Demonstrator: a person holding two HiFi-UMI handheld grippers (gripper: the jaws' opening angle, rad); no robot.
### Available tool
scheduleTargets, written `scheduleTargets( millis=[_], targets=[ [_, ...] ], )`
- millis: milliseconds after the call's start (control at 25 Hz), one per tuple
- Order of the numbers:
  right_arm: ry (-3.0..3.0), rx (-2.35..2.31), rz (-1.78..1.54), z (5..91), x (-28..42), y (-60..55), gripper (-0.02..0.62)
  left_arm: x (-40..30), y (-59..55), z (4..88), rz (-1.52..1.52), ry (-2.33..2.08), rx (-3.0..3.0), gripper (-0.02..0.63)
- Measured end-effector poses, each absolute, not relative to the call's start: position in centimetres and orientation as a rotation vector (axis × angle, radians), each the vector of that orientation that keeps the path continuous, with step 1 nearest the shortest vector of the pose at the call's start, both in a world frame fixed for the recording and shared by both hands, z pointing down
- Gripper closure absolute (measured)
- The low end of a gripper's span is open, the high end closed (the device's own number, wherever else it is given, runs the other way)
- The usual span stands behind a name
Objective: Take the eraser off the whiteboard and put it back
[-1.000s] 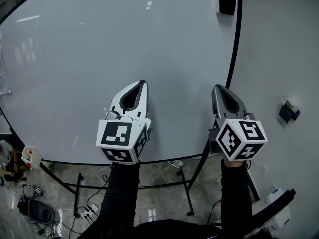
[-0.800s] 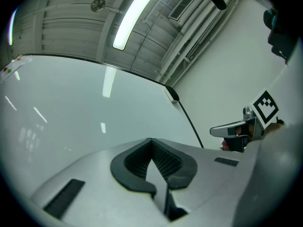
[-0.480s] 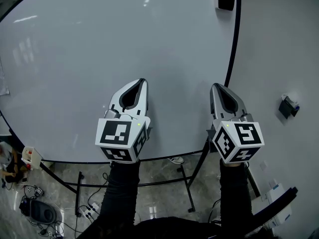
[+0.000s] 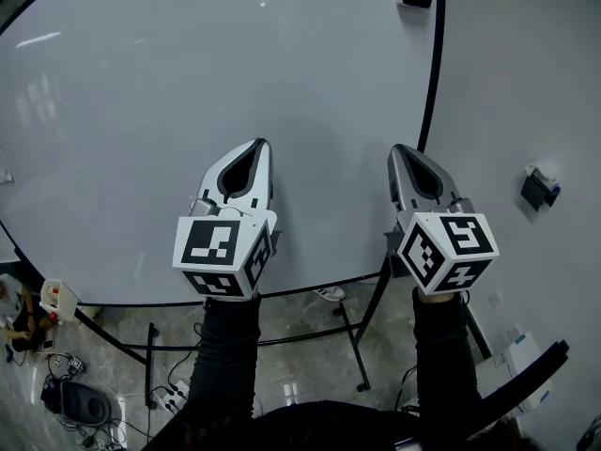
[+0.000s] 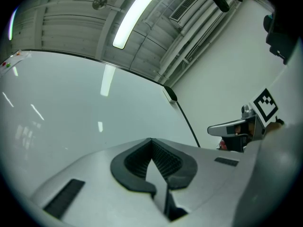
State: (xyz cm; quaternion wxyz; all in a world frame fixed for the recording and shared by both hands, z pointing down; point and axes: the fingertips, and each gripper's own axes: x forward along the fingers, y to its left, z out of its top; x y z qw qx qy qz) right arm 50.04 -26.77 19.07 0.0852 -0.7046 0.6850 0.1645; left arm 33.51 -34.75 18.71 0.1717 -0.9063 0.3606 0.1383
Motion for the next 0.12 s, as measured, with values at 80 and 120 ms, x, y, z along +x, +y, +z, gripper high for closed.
scheduleTargets(
  millis=[80,120],
  targets=[
    [2.040,-2.096,0.489,18.89,50.06,-26.86,0.588,33.53,-34.86,18.61,0.395,1.022,-2.570,0.601],
    [2.039,-2.093,0.488,18.82,50.07,-26.92,0.588,33.54,-34.92,18.57,0.396,1.022,-2.569,0.601]
  ],
)
